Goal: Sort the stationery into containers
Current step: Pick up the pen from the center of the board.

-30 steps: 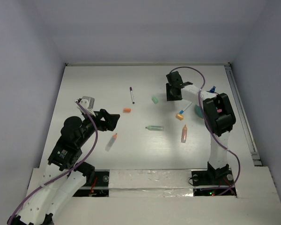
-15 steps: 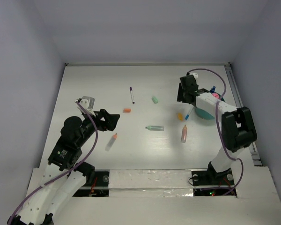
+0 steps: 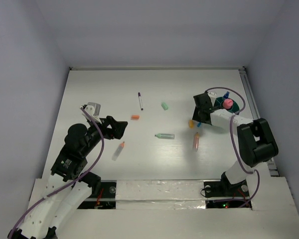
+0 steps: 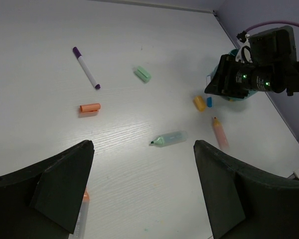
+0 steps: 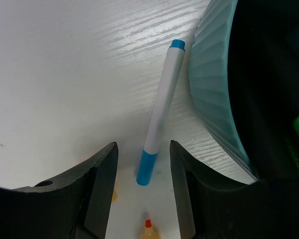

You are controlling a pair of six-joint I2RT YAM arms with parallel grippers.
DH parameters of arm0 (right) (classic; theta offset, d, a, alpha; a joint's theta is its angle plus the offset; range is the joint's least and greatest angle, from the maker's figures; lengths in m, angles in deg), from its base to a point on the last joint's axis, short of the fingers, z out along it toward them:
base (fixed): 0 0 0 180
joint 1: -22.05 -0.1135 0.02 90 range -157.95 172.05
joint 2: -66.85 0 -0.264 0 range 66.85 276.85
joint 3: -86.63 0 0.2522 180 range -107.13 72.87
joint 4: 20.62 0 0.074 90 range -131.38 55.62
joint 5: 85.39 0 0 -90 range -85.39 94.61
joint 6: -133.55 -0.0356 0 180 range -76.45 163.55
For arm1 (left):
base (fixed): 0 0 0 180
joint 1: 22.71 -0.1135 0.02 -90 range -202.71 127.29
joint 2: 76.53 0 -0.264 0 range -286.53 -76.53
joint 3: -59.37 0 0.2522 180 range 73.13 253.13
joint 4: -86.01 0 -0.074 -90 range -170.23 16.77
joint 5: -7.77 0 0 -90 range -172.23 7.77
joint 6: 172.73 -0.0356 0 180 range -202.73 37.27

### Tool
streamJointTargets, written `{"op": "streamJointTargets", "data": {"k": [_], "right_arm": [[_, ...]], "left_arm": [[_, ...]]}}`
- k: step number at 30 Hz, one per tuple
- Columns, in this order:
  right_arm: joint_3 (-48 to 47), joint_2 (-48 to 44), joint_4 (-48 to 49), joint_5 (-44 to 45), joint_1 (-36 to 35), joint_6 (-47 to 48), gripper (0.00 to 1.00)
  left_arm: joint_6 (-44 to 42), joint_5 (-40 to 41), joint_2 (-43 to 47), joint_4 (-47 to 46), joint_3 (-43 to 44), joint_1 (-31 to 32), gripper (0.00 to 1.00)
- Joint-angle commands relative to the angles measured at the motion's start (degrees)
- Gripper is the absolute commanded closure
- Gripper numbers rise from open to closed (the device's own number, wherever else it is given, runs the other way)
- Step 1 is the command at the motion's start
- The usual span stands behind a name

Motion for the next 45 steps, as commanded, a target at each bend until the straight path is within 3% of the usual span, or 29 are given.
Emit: {"op": "streamJointTargets", "data": {"k": [1, 7, 13, 22, 25, 29, 30, 35, 45], "right_arm": [[-0.2, 1.2, 3.5, 2.2, 0.2, -3.0, 0.48], [-1.7, 4.8, 4.8, 2.7, 2.0, -2.7, 0.53], [-4.9, 8.1, 5.3, 0.9, 2.6, -1.1, 0.68], [-4.6, 9.0, 8.6, -7.8, 2.6, 5.4, 0.77], [-5.3, 9.5, 7.2, -9.8, 2.6, 6.3, 0.76], [-7.2, 9.8, 5.8, -8.9, 2.0, 6.1, 0.53], [-8.8, 10.1, 5.3, -8.7, 2.0, 6.2, 0.51], [-14.7, 13.7, 2.0, -6.9, 2.0, 7.7, 0.50], [-24.5, 20.7, -3.2, -8.5, 3.4, 9.8, 0.55]], "left_arm": [[-0.7, -0.9, 0.4, -3.0, -0.3, -0.2, 0.21], [-0.7, -0.9, 0.3, -2.8, -0.3, -0.2, 0.21], [-0.8, -0.9, -0.1, -2.9, -0.3, -0.2, 0.20], [-0.7, -0.8, 0.0, -2.8, -0.3, -0.2, 0.21], [-0.7, -0.7, -0.1, -2.9, -0.3, -0.2, 0.21], [-0.7, -0.5, -0.1, -2.9, -0.3, -0.2, 0.21], [-0.7, -0.6, -0.1, -2.9, -0.3, -0.2, 0.21], [-0.7, -0.6, -0.1, -2.9, -0.3, -0.2, 0.21], [-0.7, -0.7, 0.0, -2.8, -0.3, -0.2, 0.21]]}}
